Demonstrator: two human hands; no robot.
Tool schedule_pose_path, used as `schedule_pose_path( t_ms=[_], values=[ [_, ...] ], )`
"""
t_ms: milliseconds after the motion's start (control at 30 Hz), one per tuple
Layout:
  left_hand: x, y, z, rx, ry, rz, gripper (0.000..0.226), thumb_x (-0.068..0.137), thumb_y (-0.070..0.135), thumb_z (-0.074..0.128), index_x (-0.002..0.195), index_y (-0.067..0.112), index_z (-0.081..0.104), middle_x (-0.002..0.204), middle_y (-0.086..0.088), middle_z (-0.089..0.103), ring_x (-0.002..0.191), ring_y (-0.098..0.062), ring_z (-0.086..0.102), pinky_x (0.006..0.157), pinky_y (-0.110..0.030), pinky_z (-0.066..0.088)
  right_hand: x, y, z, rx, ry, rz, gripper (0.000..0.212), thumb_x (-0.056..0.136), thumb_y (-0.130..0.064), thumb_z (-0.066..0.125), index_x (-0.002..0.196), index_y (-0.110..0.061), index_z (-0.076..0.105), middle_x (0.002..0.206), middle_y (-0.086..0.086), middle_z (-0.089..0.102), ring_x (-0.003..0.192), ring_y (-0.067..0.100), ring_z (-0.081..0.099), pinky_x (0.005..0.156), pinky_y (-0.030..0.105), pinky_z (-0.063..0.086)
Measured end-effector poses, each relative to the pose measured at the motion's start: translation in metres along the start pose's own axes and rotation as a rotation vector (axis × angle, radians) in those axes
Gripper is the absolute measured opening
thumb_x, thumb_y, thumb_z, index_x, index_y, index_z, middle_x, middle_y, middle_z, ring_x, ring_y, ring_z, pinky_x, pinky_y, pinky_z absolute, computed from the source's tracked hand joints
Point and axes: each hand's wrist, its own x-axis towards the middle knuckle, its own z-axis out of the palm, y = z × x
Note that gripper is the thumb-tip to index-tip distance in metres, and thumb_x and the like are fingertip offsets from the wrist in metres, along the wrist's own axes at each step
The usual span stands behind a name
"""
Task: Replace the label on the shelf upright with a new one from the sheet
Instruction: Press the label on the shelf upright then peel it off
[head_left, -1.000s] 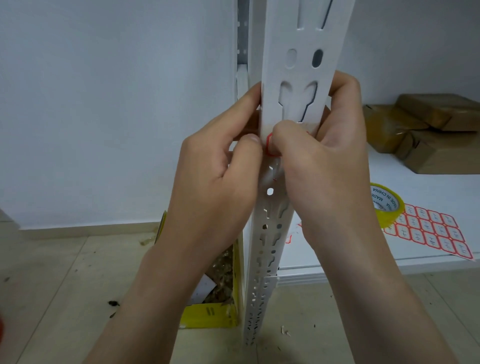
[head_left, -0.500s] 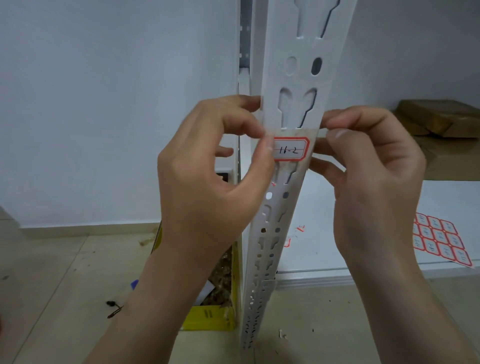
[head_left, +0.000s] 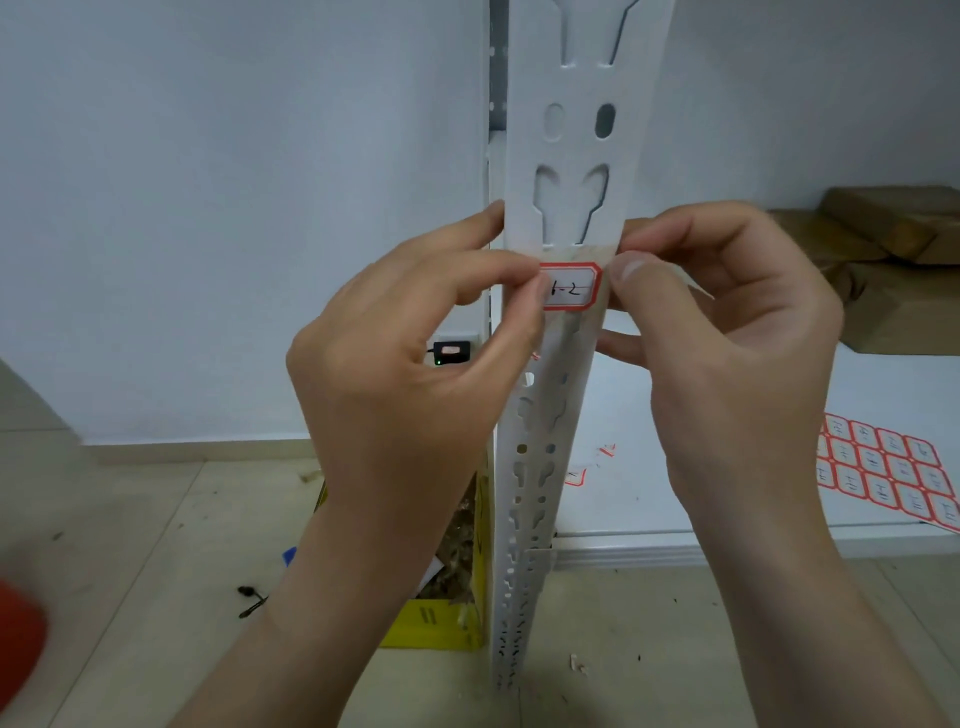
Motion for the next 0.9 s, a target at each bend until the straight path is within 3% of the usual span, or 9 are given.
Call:
schedule_pose_path(
  t_ms=[167, 400, 567, 733, 900],
  values=[
    [0.0016, 0.0034, -0.0013, -0.011, -0.029, -0.035, 0.002, 0.097, 0.014, 0.08, 0.096, 0.011, 0.081, 0.111, 0.009, 0.071, 0.097, -0.008, 0.075, 0.079, -0.014, 0.057, -0.0013, 0.002, -0.0036, 0.017, -0.018, -0.039, 0.023, 0.092, 0.003, 0.061, 0.085, -0.019, 0.063, 0.093, 0.002, 0.075, 0.09, 0.025, 0.078, 0.072, 0.05, 0.065],
    [0.0017, 0.0036, -0.0036, 0.031, -0.041, -0.038, 0.005, 0.098, 0.02, 0.08, 0.096, 0.015, 0.081, 0.114, 0.005, 0.076, 0.094, -0.004, 0.072, 0.077, -0.023, 0.061, -0.0037, 0.0028, -0.0061, 0.039, -0.024, -0.039, 0.025, 0.088, 0.004, 0.059, 0.084, -0.02, 0.059, 0.1, 0.005, 0.076, 0.084, 0.03, 0.078, 0.069, 0.057, 0.063],
    [0.0016, 0.0036, -0.0039, 0.041, -0.058, -0.017, 0.006, 0.097, 0.018, 0.08, 0.097, 0.012, 0.08, 0.114, 0.012, 0.065, 0.102, -0.006, 0.071, 0.081, -0.014, 0.058, -0.0039, 0.0025, -0.0067, 0.048, -0.024, -0.038, 0.027, 0.089, 0.008, 0.058, 0.084, -0.019, 0.058, 0.101, 0.006, 0.077, 0.083, 0.031, 0.077, 0.068, 0.057, 0.063],
    [-0.001, 0.0041, -0.0019, 0.046, -0.037, -0.026, 0.007, 0.099, 0.019, 0.078, 0.1, 0.013, 0.08, 0.114, 0.0, 0.078, 0.093, -0.007, 0.073, 0.077, -0.024, 0.061, -0.0034, 0.0034, -0.0064, 0.052, -0.021, -0.024, 0.026, 0.091, 0.006, 0.06, 0.086, -0.019, 0.059, 0.099, 0.002, 0.077, 0.084, 0.029, 0.078, 0.07, 0.055, 0.064],
    [-0.0016, 0.0037, -0.0027, 0.051, -0.031, -0.029, 0.009, 0.099, 0.022, 0.078, 0.102, 0.015, 0.081, 0.117, -0.001, 0.078, 0.084, -0.011, 0.074, 0.072, -0.034, 0.064, -0.0031, 0.0022, -0.0056, 0.089, -0.019, 0.009, 0.022, 0.091, 0.005, 0.058, 0.086, -0.016, 0.059, 0.099, 0.004, 0.078, 0.08, 0.028, 0.078, 0.07, 0.051, 0.066]
  ],
)
